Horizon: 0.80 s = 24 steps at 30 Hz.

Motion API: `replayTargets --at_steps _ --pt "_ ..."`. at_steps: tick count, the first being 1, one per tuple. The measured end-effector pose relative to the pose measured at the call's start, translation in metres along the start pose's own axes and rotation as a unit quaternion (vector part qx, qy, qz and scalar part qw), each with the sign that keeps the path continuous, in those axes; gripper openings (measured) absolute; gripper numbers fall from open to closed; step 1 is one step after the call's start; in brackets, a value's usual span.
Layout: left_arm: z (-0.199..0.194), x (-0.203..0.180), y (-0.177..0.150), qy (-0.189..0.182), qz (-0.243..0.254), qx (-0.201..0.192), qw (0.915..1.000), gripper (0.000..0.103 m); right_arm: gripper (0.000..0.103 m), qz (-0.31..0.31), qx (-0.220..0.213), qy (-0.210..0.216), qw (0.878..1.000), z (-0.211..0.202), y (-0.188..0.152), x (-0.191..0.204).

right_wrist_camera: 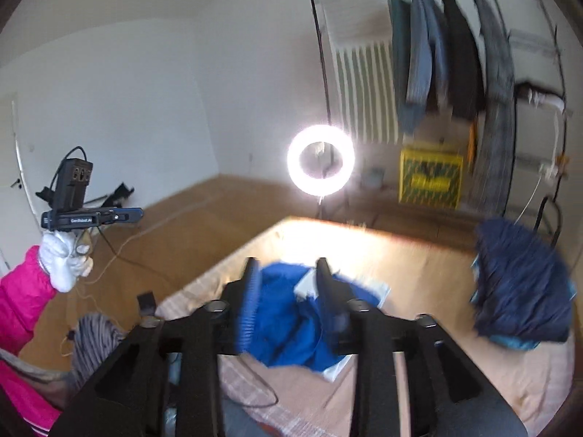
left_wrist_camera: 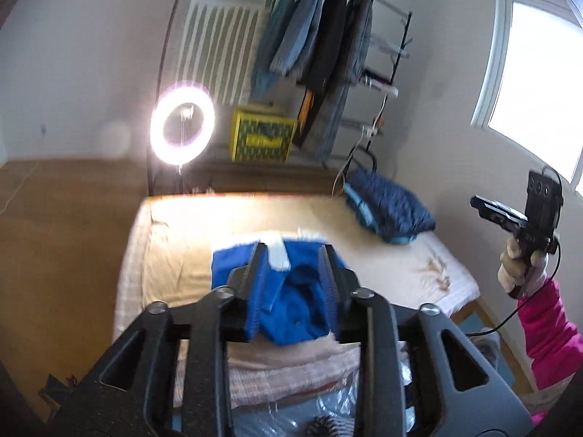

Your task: Fold large clothes

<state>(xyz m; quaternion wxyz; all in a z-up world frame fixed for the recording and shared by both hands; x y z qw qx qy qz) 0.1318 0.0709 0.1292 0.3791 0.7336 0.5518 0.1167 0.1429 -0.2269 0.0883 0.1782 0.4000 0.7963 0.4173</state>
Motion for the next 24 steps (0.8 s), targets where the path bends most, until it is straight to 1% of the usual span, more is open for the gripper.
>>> replayTargets --at_steps 2,4,5,6,7,8,9,11,12,14,18,20,22,24 --pt "-0.021 -0.006 0.012 0.0 -0.004 -0.017 0.9999 0.031 0.044 -0.004 -0.023 -0.01 1.0 -0.025 0.007 0.005" --pt "-0.037 -0.01 0.023 0.006 -0.002 -0.027 0.9996 0.031 0.044 -0.001 -0.04 -0.011 0.999 -0.045 0.016 0.007" --pt "-0.042 -0.012 0.027 0.006 0.002 -0.03 0.9995 0.036 0.044 0.002 -0.046 -0.011 0.999 -0.053 0.018 0.006" --pt "-0.045 -0.013 0.03 0.005 0.004 -0.031 0.9995 0.048 0.044 0.008 -0.051 -0.013 0.999 -0.059 0.024 0.002" --pt "-0.046 -0.013 0.034 0.002 0.002 -0.034 0.9994 0.054 0.045 0.012 -0.053 -0.017 0.998 -0.062 0.026 -0.002" --pt "-0.044 -0.01 0.036 -0.001 -0.004 -0.037 0.9993 0.057 0.045 0.017 -0.053 -0.019 0.998 -0.064 0.026 -0.007" --pt "-0.039 -0.007 0.034 -0.005 -0.008 -0.035 0.9993 0.057 0.045 0.028 -0.052 -0.018 0.998 -0.061 0.024 -0.014" --pt "-0.019 0.001 0.03 -0.012 -0.019 -0.026 0.9994 0.057 0.045 0.052 -0.046 -0.009 0.998 -0.055 0.013 -0.025" --pt "0.001 0.01 0.025 -0.02 -0.03 -0.014 0.9993 0.057 0.046 0.065 -0.039 -0.005 0.997 -0.047 0.008 -0.032" --pt "0.035 0.026 0.016 -0.03 -0.051 0.009 0.9982 0.057 0.046 0.088 -0.019 0.0 0.996 -0.026 -0.003 -0.044" --pt "0.104 0.058 -0.007 -0.039 -0.086 0.049 0.9943 0.057 0.046 0.138 0.029 0.014 0.99 0.032 -0.038 -0.069" --pt "0.139 0.076 -0.021 -0.046 -0.111 0.073 0.9901 0.057 0.046 0.156 0.048 0.023 0.986 0.056 -0.053 -0.077" --pt "0.179 0.098 -0.036 -0.049 -0.144 0.102 0.9832 0.057 0.046 0.173 0.072 0.03 0.982 0.085 -0.07 -0.085" --pt "0.207 0.114 -0.048 -0.047 -0.163 0.126 0.9774 0.057 0.046 0.187 0.092 0.033 0.978 0.107 -0.085 -0.09"
Point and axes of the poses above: each gripper's, at about its wrist camera, not at the fingertips, and z roughly the way its jaws point, x to its left, y to its top, the point moved 7 cm from there along z, roughly the way its jaws point, and after that the axes turned 14 degrees about x, right-handed, at the moved point
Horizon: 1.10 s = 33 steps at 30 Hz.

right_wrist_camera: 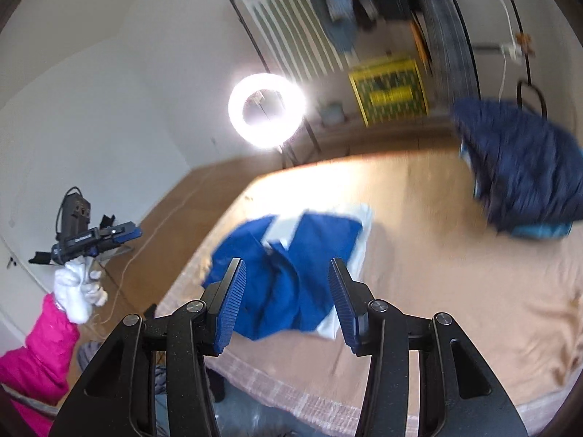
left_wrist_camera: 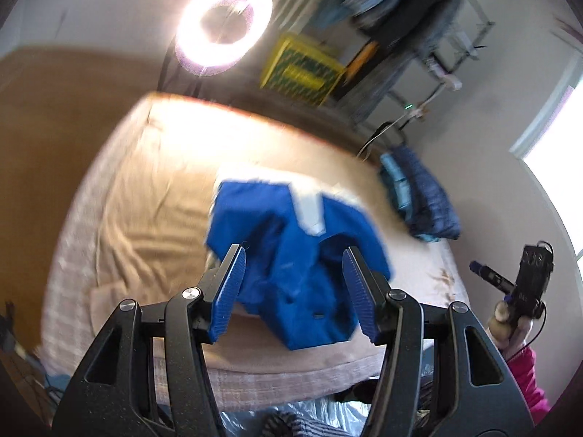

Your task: Fold large clothes

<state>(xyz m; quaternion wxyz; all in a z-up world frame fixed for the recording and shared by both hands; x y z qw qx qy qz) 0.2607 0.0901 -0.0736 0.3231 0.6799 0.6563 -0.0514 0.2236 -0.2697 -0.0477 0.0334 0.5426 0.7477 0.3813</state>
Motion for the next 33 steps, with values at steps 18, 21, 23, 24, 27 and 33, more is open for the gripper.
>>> replayTargets --at_steps 18,21,23,24,27,33 --pt "0.139 0.094 0.018 -0.057 -0.106 0.108 0.9868 0.057 0.058 -0.141 0.162 0.068 0.974 0.201 -0.047 0.148" --pt "0.141 0.094 0.022 -0.065 -0.101 0.107 0.9871 0.046 0.058 -0.159 0.176 0.05 0.97 0.227 -0.049 0.163" --pt "0.142 0.092 0.024 -0.07 -0.097 0.109 0.9867 0.026 0.058 -0.178 0.177 0.03 0.967 0.24 -0.049 0.169" --pt "0.142 0.092 0.025 -0.068 -0.096 0.111 0.9869 0.014 0.058 -0.191 0.177 0.016 0.965 0.246 -0.05 0.171" --pt "0.14 0.089 0.025 -0.07 -0.091 0.113 0.9869 0.004 0.015 -0.223 0.18 -0.019 0.958 0.257 -0.054 0.173" --pt "0.122 0.082 0.023 -0.079 -0.075 0.107 0.9883 0.002 0.005 -0.28 0.21 -0.016 0.937 0.237 -0.068 0.171"
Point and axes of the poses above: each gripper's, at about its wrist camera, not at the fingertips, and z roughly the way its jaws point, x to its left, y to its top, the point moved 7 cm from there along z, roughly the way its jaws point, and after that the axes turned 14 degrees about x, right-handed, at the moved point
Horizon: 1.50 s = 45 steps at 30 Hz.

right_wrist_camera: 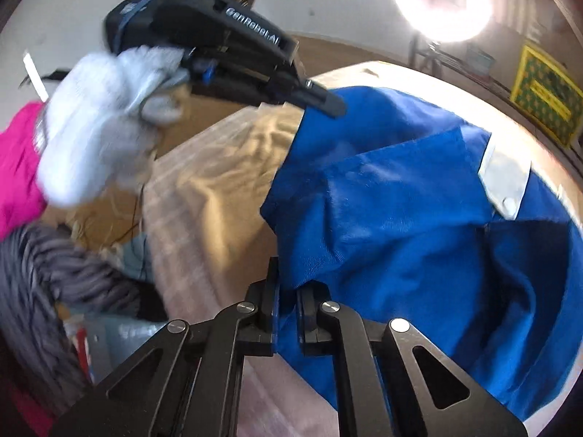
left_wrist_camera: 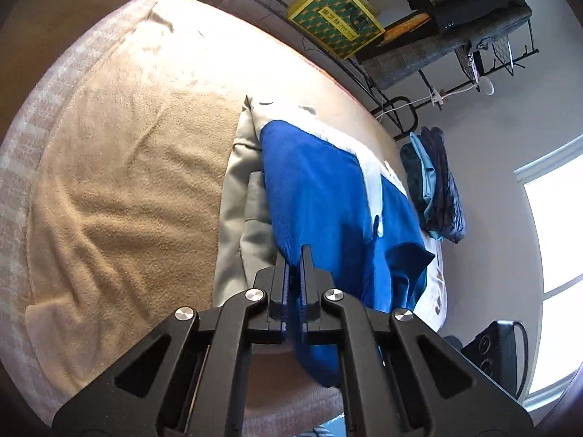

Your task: Fold large clothes

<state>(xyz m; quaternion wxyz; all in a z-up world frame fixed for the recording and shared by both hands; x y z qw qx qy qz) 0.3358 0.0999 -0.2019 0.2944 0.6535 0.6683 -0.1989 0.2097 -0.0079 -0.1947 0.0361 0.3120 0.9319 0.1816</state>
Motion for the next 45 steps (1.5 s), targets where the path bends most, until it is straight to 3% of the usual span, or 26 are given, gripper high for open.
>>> replayTargets --at_steps 4,7,9,11,15,17,18,21,22,25,29,30,31,32,33,34,36,37,38,42,45 --pt "0.029 0.019 -0.006 0.069 0.004 0.023 0.9973 0.002 0.005 0.023 0.007 0.025 0.999 0.007 -0.005 -0.005" --pt "0.034 0.018 -0.008 0.092 0.012 0.019 0.9955 0.003 0.006 0.019 0.023 0.004 1.0 0.027 -0.002 -0.004" --pt "0.029 0.014 -0.008 0.099 0.016 0.016 0.9948 0.003 0.01 0.031 0.033 0.011 0.999 0.028 -0.006 -0.004" --pt "0.018 0.011 -0.008 0.107 0.015 0.006 0.9941 0.005 0.011 0.034 0.033 0.035 0.998 0.012 -0.014 0.001" --pt "-0.005 -0.001 -0.008 0.122 0.027 -0.022 0.9919 0.006 0.015 0.038 -0.022 0.084 0.995 -0.051 -0.039 -0.011" --pt "-0.016 -0.012 -0.008 0.126 0.036 -0.039 0.9906 0.006 0.016 0.068 -0.051 0.072 0.994 -0.079 -0.051 -0.031" --pt "-0.021 -0.019 -0.008 0.128 0.045 -0.048 0.9896 0.006 0.023 0.106 -0.068 0.052 0.991 -0.095 -0.06 -0.053" --pt "-0.034 -0.038 -0.007 0.133 0.063 -0.069 0.9868 0.006 0.068 0.21 -0.109 0.022 0.971 -0.121 -0.087 -0.109" --pt "-0.037 -0.043 -0.007 0.131 0.065 -0.075 0.9864 0.006 0.069 0.246 -0.118 0.006 0.962 -0.125 -0.1 -0.129" --pt "-0.038 -0.057 -0.006 0.125 0.078 -0.079 0.986 0.006 0.069 0.306 -0.095 -0.039 0.946 -0.115 -0.128 -0.167" --pt "-0.028 -0.063 -0.005 0.117 0.076 -0.07 0.9877 0.006 0.066 0.344 -0.076 0.016 0.936 -0.088 -0.144 -0.184" --pt "-0.023 -0.064 -0.005 0.116 0.076 -0.067 0.9881 0.006 0.055 0.343 -0.078 0.033 0.936 -0.082 -0.142 -0.182" --pt "-0.021 -0.065 -0.005 0.115 0.076 -0.065 0.9883 0.006 0.028 0.339 -0.078 0.054 0.936 -0.076 -0.139 -0.179" --pt "-0.02 -0.067 -0.005 0.113 0.076 -0.063 0.9886 0.006 0.012 0.335 -0.074 0.084 0.936 -0.07 -0.134 -0.175" --pt "-0.019 -0.068 -0.005 0.111 0.076 -0.063 0.9889 0.006 0.004 0.337 -0.069 0.117 0.931 -0.068 -0.132 -0.172" --pt "-0.018 -0.07 -0.006 0.108 0.078 -0.063 0.9891 0.006 0.004 0.35 -0.078 0.151 0.921 -0.069 -0.131 -0.17" --pt "-0.015 -0.072 -0.006 0.11 0.083 -0.063 0.9885 0.006 0.003 0.383 -0.113 0.241 0.885 -0.076 -0.132 -0.17" --pt "-0.012 -0.072 -0.006 0.112 0.084 -0.061 0.9882 0.006 0.003 0.396 -0.125 0.267 0.87 -0.078 -0.135 -0.17" --pt "-0.008 -0.07 -0.006 0.114 0.082 -0.057 0.9885 0.006 0.003 0.4 -0.12 0.259 0.871 -0.078 -0.138 -0.172" --pt "0.001 -0.065 -0.004 0.12 0.08 -0.044 0.9886 0.006 0.004 0.394 -0.044 0.159 0.904 -0.059 -0.15 -0.173" --pt "0.001 -0.072 0.0 0.119 0.091 -0.045 0.9876 0.006 0.008 0.363 -0.014 0.101 0.926 -0.076 -0.144 -0.165"
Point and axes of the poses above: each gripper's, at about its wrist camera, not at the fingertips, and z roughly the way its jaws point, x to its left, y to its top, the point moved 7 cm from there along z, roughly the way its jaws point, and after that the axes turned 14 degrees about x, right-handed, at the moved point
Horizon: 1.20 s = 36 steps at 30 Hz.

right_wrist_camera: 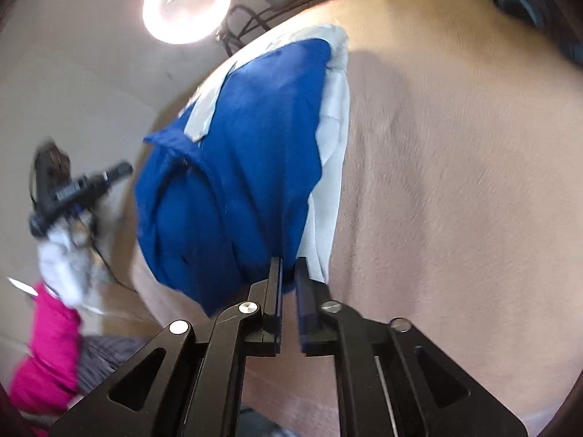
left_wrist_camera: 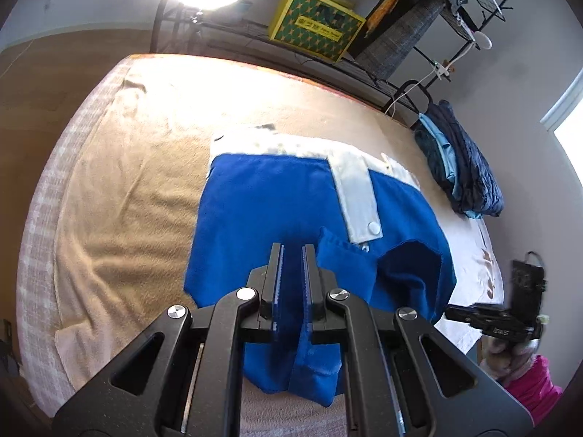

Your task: Fold large clothes

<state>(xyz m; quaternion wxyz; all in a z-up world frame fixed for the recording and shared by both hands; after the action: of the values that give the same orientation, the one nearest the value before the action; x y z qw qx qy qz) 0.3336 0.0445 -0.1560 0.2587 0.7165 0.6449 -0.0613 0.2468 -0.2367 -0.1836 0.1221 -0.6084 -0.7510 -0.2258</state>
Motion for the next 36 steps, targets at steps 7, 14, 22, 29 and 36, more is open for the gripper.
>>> replayTargets --at_steps 7,14,22,29,36 --pt "0.011 -0.019 0.036 -0.003 0.011 -0.012 0.9999 0.006 0.019 -0.14 -0.086 -0.153 0.975 -0.071 0.03 0.054" --pt "0.048 -0.028 0.079 0.001 0.02 -0.007 0.9998 0.011 0.022 -0.171 -0.137 -0.14 0.966 -0.046 0.119 0.067" --pt "0.106 0.006 0.079 0.006 0.008 0.058 0.9982 0.012 0.022 -0.124 -0.048 -0.15 0.98 0.019 0.169 0.018" --pt "0.084 0.005 0.071 0.034 0.025 0.039 0.9984 0.012 0.022 -0.131 -0.028 -0.168 0.977 0.023 0.158 0.015" --pt "0.025 -0.024 0.037 -0.002 0.056 0.001 0.9984 0.012 0.022 -0.23 -0.072 -0.055 0.969 -0.043 0.091 0.094"
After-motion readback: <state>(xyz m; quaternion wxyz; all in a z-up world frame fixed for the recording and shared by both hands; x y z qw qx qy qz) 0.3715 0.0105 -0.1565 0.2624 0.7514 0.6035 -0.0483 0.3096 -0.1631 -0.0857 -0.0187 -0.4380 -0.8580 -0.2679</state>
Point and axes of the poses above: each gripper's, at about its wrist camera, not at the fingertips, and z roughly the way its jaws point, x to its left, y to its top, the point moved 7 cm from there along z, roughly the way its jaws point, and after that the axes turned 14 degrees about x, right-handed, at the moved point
